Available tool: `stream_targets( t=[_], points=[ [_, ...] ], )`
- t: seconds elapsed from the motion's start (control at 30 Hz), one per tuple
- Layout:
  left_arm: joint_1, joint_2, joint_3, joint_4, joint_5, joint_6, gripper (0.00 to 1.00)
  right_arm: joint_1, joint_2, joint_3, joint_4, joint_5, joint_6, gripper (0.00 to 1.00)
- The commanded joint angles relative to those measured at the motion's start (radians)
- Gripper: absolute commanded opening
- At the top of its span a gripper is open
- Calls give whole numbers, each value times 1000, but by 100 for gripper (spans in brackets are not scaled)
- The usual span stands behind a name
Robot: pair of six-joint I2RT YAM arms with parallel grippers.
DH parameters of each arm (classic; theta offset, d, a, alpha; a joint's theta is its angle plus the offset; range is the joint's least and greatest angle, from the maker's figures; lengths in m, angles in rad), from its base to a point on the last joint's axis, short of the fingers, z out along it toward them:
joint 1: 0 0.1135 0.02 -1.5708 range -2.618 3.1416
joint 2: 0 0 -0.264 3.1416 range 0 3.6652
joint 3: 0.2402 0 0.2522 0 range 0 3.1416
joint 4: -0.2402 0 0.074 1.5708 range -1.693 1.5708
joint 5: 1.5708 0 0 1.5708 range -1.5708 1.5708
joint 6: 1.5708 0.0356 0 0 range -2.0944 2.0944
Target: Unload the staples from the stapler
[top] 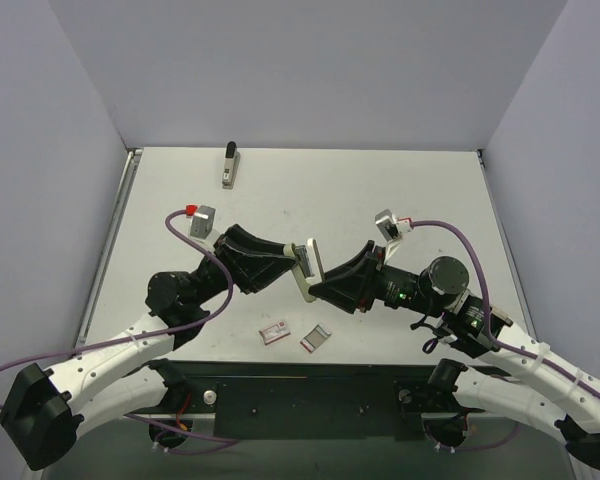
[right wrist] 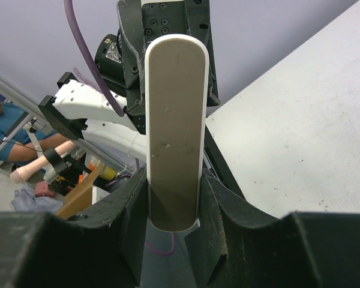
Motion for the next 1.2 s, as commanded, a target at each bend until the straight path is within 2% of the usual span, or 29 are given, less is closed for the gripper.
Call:
stream_targets(
  t=[0.0, 0.07, 0.1, 0.13, 0.27, 0.3, 0.33, 0.43, 0.57, 0.7, 0.97, 1.17],
  points=[
    [2, -4, 12, 79, -18, -7, 40, -6, -6, 2, 105, -10, 8, 0],
    [3, 0, 20, 85, -14, -7, 33, -6, -6, -1, 98, -9, 3, 0],
    [2, 2, 18, 84, -14, -15, 2, -8, -3, -6, 93, -10, 2, 0],
    [3, 4, 20, 81, -14, -16, 0, -8, -2, -8, 87, -10, 0, 0],
    [3, -4, 35, 71, 11, -16, 0, -16, 6, -3, 14, -16, -20, 0],
    [3, -7, 41, 44, 14, -13, 0, -19, 2, 0, 1, -15, -26, 11],
    [3, -19, 49, 21, 15, -2, 0, -28, -3, 0, -23, -13, -30, 15],
    [0, -50, 58, -95, 5, 34, 0, -51, -34, 3, -82, -12, -56, 39],
    [2, -91, 58, -189, -8, 71, 0, -103, -86, 17, -183, -19, -92, 58],
    [2, -101, 54, -237, 3, 87, 0, -154, -101, 60, -289, -51, -127, 64],
    [3, -104, 87, -431, 112, 159, 0, -164, -46, 244, -578, -19, -309, 66],
    [2, -102, 119, -594, 207, 219, 0, -163, 54, 331, -648, -59, -417, 66]
  ],
)
